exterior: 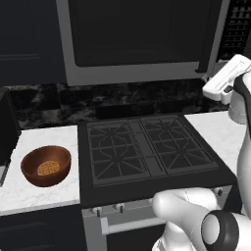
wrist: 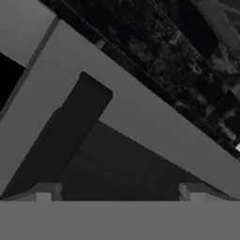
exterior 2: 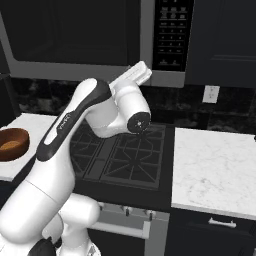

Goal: Open the microwave, place the bowl with waffle inside the microwave, then close the microwave door and turn it on.

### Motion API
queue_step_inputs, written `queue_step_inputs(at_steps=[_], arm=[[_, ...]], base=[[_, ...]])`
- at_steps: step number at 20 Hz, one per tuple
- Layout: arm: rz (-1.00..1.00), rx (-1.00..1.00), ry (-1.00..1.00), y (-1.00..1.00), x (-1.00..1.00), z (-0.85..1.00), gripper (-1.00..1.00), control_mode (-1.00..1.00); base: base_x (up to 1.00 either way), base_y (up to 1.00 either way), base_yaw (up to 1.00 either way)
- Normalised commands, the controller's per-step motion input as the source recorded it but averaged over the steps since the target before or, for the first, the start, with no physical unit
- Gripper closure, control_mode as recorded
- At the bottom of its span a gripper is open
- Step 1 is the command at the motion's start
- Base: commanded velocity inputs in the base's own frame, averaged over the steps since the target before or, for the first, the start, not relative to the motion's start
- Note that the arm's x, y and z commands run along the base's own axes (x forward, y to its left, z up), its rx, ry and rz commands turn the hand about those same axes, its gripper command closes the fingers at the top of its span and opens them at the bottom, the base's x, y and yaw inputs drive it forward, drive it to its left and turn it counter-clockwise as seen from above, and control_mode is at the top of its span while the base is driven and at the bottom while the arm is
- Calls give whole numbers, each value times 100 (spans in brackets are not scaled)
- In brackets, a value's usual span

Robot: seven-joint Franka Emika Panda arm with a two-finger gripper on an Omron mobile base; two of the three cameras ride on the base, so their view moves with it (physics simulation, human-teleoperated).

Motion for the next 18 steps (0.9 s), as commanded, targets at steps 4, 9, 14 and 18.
queue_step_inputs(at_steps=[4,9,14,18], arm=[[3,35,0,-19,2,14,-100,-100],[2,20,2,0,33,0,-100,-100],[2,3,3,1,45,0,-100,-100],[0,4,-2,-3,12,0,-100,-100]], base=[[0,0,0],[0,0,0],[0,0,0],[0,0,0]])
